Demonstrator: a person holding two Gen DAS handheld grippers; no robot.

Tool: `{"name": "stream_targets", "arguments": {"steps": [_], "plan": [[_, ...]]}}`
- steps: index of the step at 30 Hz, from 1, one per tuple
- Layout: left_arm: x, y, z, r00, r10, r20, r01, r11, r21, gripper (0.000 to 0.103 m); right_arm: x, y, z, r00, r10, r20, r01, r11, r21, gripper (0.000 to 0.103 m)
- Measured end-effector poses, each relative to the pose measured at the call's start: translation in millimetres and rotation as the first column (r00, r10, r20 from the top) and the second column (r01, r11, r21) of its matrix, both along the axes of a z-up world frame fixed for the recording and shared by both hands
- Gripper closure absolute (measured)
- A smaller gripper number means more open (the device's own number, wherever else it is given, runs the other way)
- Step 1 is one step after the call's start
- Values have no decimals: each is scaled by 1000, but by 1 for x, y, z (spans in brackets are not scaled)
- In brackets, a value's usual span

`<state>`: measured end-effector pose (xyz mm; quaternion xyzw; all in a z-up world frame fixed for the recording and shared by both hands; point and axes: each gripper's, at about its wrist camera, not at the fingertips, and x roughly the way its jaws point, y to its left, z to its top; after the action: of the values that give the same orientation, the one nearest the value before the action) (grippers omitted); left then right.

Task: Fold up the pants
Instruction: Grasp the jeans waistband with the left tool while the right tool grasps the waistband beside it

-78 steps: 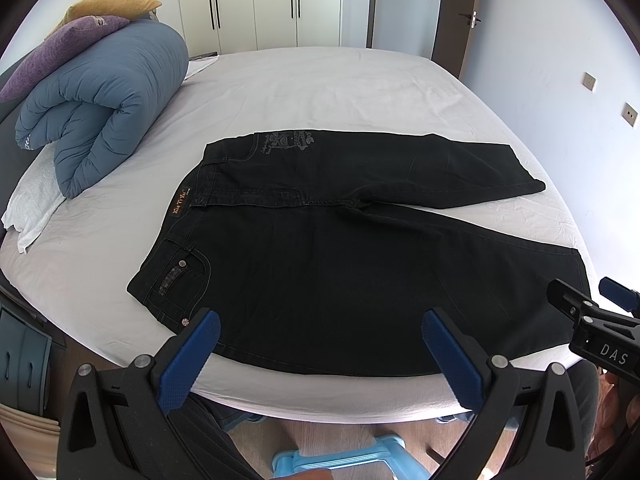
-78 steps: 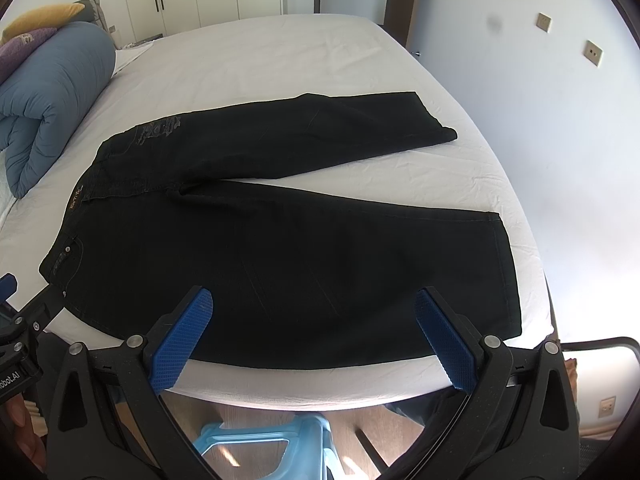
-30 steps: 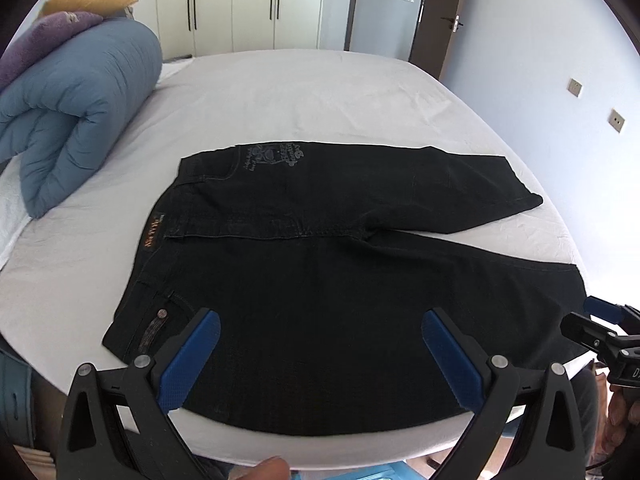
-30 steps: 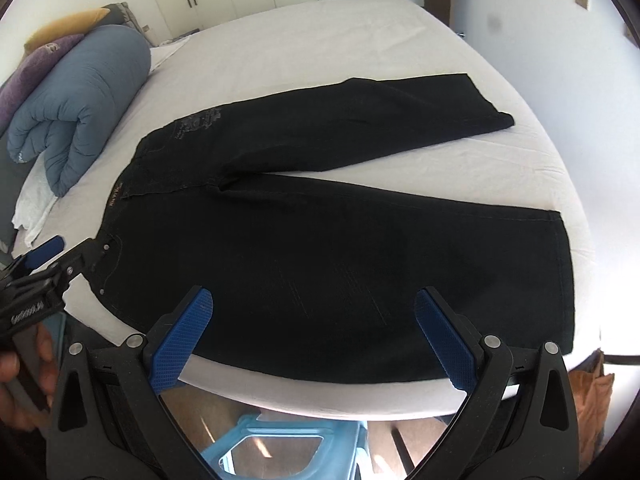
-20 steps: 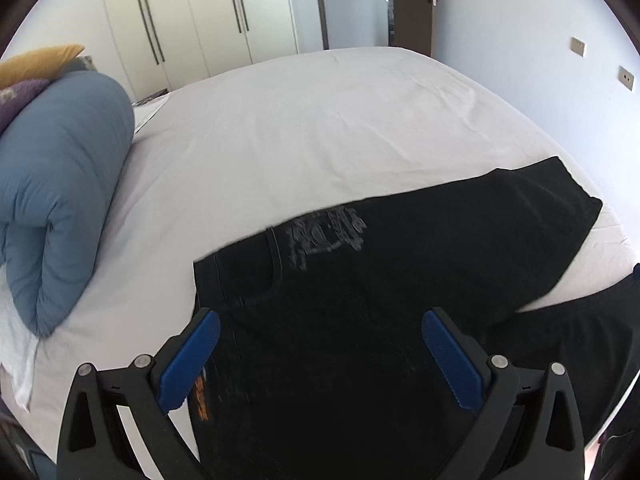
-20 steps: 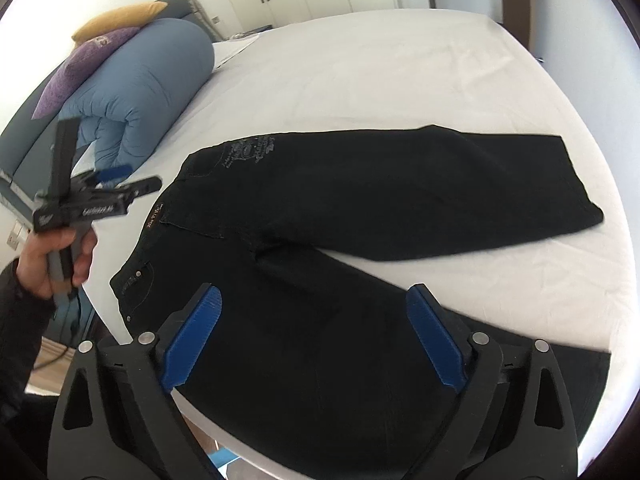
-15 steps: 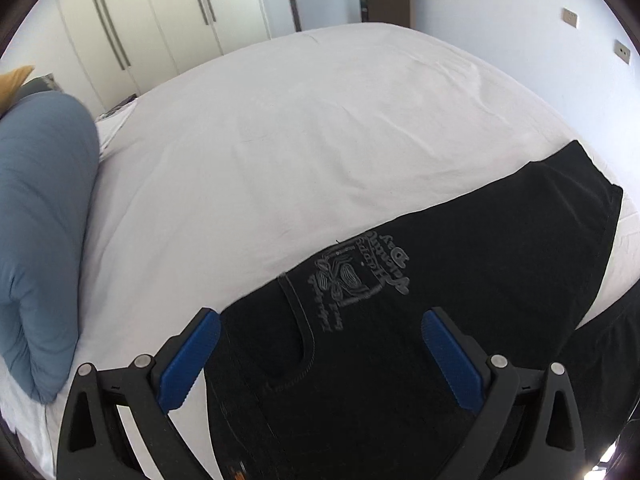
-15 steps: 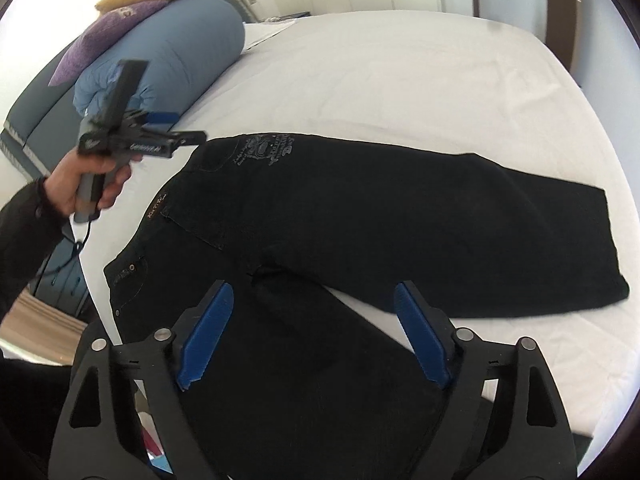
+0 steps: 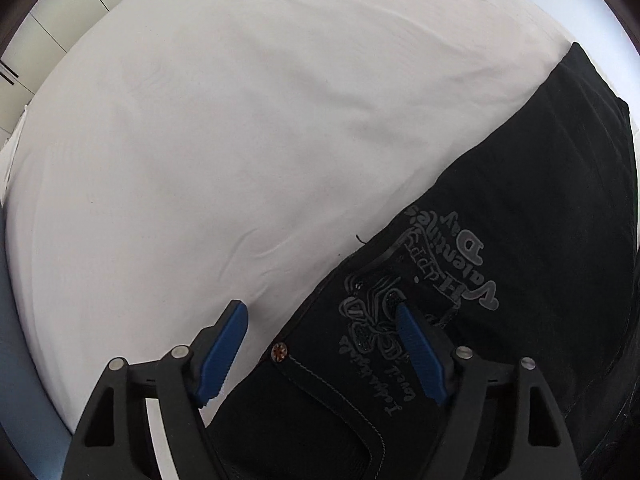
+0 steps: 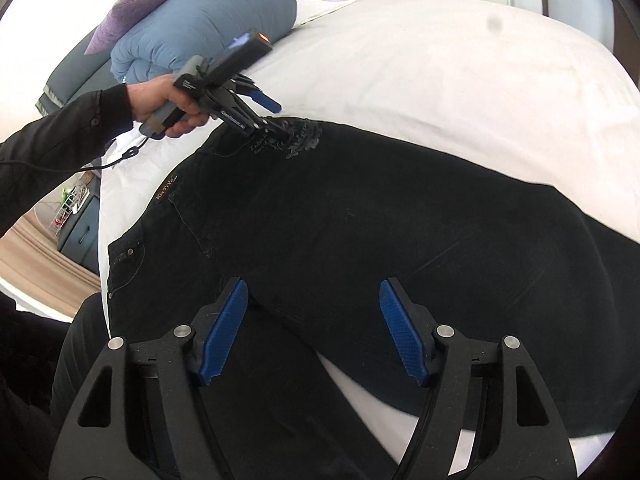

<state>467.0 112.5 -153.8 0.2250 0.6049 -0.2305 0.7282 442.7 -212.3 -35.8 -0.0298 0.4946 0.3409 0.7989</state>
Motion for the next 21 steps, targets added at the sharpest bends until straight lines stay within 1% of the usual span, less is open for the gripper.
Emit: {"name": "stream_targets", "arguments": {"steps": [1, 2, 4, 6, 7, 8, 9, 11, 12, 13, 15, 17, 18, 20, 21], "plan": [[1, 3, -2, 1000, 11, -14, -11, 1000, -12, 24, 3, 0, 0, 1000, 6, 0, -6, 1000, 0, 35], [2, 6, -3, 1000, 21, -22, -22, 999, -28, 25, 7, 1, 1, 1000, 13, 2, -13, 1000, 1, 38], [-1, 10, -2, 999, 25, -34, -27, 998, -50, 32, 12, 3, 1, 999, 33, 7, -33, 999, 1, 42], [-5, 13, 0, 999, 23, -39, -25, 998, -59, 49, 18, 4, 6, 998, 55, 17, -55, 998, -8, 42], [-7, 14, 2, 999, 25, -41, -28, 998, -62, 54, 22, 2, 10, 998, 64, 23, -64, 998, -8, 42], [-9, 15, 4, 999, 24, -42, -26, 998, -63, 66, 29, 5, 12, 997, 72, 26, -72, 997, -4, 42], [-12, 16, 6, 999, 23, -40, -26, 997, -70, 74, 36, 8, 15, 996, 79, 29, -79, 997, -1, 42], [-19, 16, 11, 1000, 18, -16, -19, 998, -66, 80, 53, 16, 20, 995, 89, 45, -88, 996, -10, 42], [-21, 17, 15, 1000, 17, 13, -16, 998, -53, 90, 60, 21, 22, 994, 95, 53, -94, 995, -17, 42], [-25, 18, 18, 999, 18, 37, -16, 999, -48, 90, 69, 27, 25, 992, 104, 64, -103, 994, -26, 43], [-36, 20, 27, 995, 20, 95, -15, 998, -53, 90, 85, 34, 30, 991, 118, 70, -115, 992, -43, 48], [-52, 22, 37, 986, 13, 164, -5, 999, -51, 90, 103, 47, 31, 986, 144, 79, -138, 987, -84, 49], [-69, 23, 39, 981, 9, 195, 0, 999, -47, 90, 109, 52, 31, 984, 158, 82, -150, 984, -102, 49], [-86, 25, 46, 968, 2, 251, 9, 999, -42, 91, 124, 64, 27, 979, 191, 76, -179, 974, -138, 49], [-86, 29, 53, 962, -2, 275, 12, 999, -37, 91, 130, 70, 25, 976, 204, 77, -190, 969, -158, 49]]}}
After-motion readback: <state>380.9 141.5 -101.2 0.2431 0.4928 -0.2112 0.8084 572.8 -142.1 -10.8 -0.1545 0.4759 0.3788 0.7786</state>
